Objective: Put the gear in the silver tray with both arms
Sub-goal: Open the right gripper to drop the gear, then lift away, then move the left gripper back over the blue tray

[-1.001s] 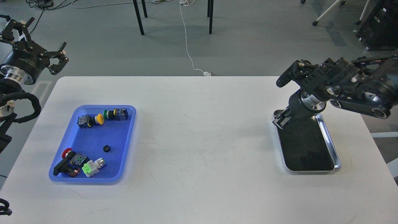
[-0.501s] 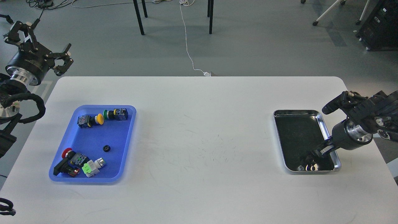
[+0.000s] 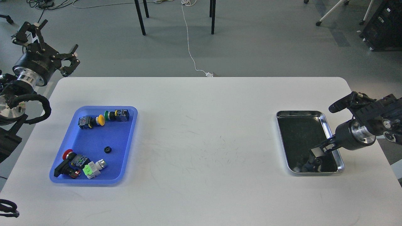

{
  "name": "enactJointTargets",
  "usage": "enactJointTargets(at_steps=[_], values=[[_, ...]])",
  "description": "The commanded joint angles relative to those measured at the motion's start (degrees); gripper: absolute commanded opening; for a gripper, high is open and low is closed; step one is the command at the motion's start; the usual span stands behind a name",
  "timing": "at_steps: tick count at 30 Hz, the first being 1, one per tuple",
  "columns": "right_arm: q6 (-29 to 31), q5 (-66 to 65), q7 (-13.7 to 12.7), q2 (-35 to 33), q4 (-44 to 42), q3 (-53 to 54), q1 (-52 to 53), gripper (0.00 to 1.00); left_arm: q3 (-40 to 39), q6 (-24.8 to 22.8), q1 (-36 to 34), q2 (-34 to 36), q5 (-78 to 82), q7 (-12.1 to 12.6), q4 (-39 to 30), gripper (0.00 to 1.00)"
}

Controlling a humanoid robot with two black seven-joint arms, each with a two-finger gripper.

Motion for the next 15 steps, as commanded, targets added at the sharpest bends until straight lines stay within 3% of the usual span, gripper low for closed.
enactJointTargets(at_steps=[1, 7, 11, 15], values=[[0.0, 2.0, -0.1, 0.9, -4.6, 11.7, -0.4, 0.85, 0.3, 0.0, -0.3, 0.6, 0.4, 0.5, -1.2, 0.97], [0.0, 18.8, -0.1, 6.4, -13.8, 26.7, -3.8, 0.93, 3.9, 0.0, -0.4, 5.0, 4.7, 0.9, -10.5, 0.97], [-1.5, 32.6, -0.1, 10.9, -21.4, 34.0, -6.7, 0.94, 5.4, 0.0, -0.4, 8.2, 18.5, 0.2, -21.5, 0.97], [-4.7, 44.8, 0.2, 11.8, -22.5, 38.4, -10.2, 0.94, 4.9, 0.0, -0.4, 8.9, 34.7, 0.1, -29.6, 0.97]])
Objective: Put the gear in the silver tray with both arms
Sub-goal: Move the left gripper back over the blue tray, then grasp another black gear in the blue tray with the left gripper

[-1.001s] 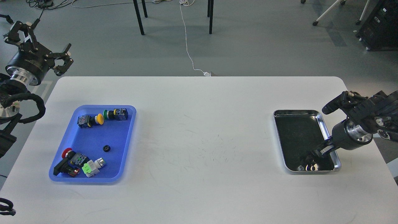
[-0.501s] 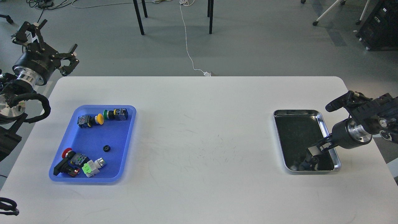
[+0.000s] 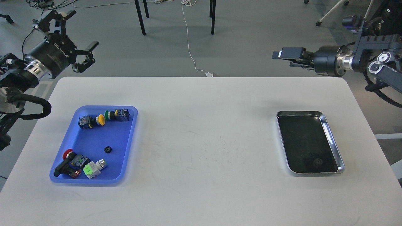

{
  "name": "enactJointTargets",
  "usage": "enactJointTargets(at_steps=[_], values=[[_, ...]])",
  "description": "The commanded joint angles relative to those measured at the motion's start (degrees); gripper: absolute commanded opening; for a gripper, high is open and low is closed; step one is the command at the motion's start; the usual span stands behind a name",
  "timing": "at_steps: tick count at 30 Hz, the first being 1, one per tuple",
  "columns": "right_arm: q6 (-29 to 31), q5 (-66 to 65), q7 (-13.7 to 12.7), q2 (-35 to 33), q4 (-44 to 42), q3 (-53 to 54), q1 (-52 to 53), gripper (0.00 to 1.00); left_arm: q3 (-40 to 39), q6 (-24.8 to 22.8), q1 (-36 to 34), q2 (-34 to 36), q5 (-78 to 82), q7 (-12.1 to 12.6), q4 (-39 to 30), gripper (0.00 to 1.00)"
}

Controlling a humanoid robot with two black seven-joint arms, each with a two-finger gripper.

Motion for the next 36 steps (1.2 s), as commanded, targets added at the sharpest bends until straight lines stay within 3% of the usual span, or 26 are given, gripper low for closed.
enactJointTargets(at_steps=[1, 9, 15, 17, 19, 24, 29, 32, 36], values=[[-1.8, 11.3, 0.3, 0.2, -0.5, 4.2, -3.4, 0.94, -0.3, 0.0, 0.1, 0.6, 13.7, -0.2, -6.2, 0.97], [-1.8, 32.5, 0.7, -3.0, -0.1, 18.4, -12.9, 0.94, 0.7, 0.0, 1.0, 1.4, 43.3, -0.5, -17.1, 0.97], [-1.8, 43.6, 0.9, -5.4, 5.5, 31.1, -25.9, 0.94, 1.3, 0.0, 2.2, 2.2, 61.4, -1.8, -17.9, 0.96], [-1.9, 43.9, 0.9, -5.8, 9.1, 35.2, -31.1, 0.94, 2.1, 0.0, 2.8, 3.4, 68.2, -3.6, -18.0, 0.96], [-1.8, 43.8, 0.9, -5.9, 12.4, 39.3, -35.9, 0.94, 3.1, 0.0, 3.2, 5.0, 73.9, -6.9, -18.2, 0.95], [-1.8, 43.8, 1.0, -5.9, 15.1, 42.8, -40.3, 0.94, 8.3, 0.1, 3.4, 8.6, 85.1, -12.5, -19.0, 0.93], [-1.6, 43.8, 1.6, -6.6, 16.0, 42.9, -41.7, 0.95, 19.5, 11.8, 3.4, 12.5, 98.1, -18.7, -19.0, 0.89], [-1.5, 43.8, 2.0, -6.6, 16.1, 42.8, -42.0, 0.95, 25.0, 18.1, 3.1, 13.3, 102.0, -19.3, -18.6, 0.85], [-1.5, 43.8, 2.1, -6.6, 16.4, 42.8, -42.0, 0.95, 27.1, 19.1, 3.4, 12.9, 103.6, -19.3, -17.2, 0.79]])
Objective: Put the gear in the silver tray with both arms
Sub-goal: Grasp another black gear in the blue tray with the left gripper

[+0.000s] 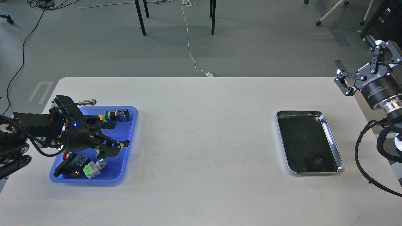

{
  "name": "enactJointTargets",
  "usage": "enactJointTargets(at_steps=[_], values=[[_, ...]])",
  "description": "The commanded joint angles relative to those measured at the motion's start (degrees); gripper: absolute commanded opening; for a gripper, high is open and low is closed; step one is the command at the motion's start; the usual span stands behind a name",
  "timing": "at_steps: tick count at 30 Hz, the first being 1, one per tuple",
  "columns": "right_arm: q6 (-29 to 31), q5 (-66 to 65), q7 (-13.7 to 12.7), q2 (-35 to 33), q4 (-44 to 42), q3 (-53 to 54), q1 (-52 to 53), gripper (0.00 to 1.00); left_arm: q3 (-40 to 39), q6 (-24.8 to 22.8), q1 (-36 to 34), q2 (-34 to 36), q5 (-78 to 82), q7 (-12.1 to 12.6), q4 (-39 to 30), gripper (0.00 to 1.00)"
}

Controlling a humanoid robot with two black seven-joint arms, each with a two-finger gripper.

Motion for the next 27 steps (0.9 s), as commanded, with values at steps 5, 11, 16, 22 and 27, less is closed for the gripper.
enactJointTargets(at_steps=[5, 11, 16, 22, 27], values=[[0.0, 0.0, 0.0, 0.0, 1.8, -0.1, 0.0, 0.95, 4.7, 1.0, 0.0, -1.6, 2.0, 0.1, 4.2, 0.75], [0.0, 0.0, 0.0, 0.0, 2.6, -0.1, 0.0, 0.95, 4.8, 1.1, 0.1, -2.3, 2.5, 0.1, 7.2, 0.66], [-0.2, 0.0, 0.0, 0.0, 3.0, -0.1, 0.0, 0.95, 4.8, 2.3, -0.2, -3.8, 2.5, 0.1, 10.0, 0.61], [-0.2, 0.0, 0.0, 0.0, 3.3, 0.0, 0.0, 0.95, 4.9, 3.1, 0.1, -4.6, 2.5, 0.1, 11.8, 0.6], [-0.3, 0.0, 0.0, 0.0, 3.6, 0.0, 0.0, 0.95, 5.3, 3.1, 0.2, -4.4, 3.3, 0.2, 11.9, 0.58]])
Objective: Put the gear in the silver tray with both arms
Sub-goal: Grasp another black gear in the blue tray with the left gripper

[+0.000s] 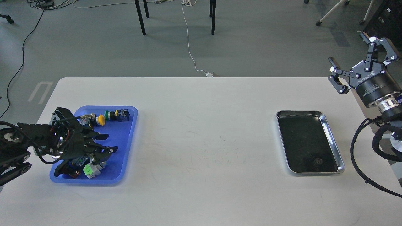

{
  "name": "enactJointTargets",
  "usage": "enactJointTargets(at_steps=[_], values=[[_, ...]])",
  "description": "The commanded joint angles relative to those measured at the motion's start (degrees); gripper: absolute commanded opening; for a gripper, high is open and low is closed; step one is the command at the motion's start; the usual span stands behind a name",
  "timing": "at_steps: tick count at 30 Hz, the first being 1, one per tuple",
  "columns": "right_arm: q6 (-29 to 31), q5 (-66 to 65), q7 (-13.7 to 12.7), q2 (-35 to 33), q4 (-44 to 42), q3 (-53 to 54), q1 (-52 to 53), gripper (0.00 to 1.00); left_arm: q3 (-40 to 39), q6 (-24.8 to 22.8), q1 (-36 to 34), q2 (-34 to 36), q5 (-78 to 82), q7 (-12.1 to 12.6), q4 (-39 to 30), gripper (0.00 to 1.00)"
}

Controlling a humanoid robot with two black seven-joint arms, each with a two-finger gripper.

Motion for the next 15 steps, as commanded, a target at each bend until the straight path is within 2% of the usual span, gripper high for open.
enactJointTargets(at_steps=[1, 7, 15], values=[[-0.1, -0.1, 0.0, 0.0, 0.3, 0.0, 0.0, 0.95, 0.5, 0.0, 0.0, 0.1, 1.3, 0.0, 0.0, 0.57], [-0.4, 0.0, 0.0, 0.0, 0.4, 0.0, 0.0, 0.95, 1.0, 0.1, 0.0, 0.0, 2.9, 0.0, 0.1, 0.53], [-0.4, -0.1, 0.0, 0.0, 0.3, 0.1, 0.0, 0.95, 1.1, 0.3, 0.0, -1.3, 2.9, -0.4, 3.0, 0.42]])
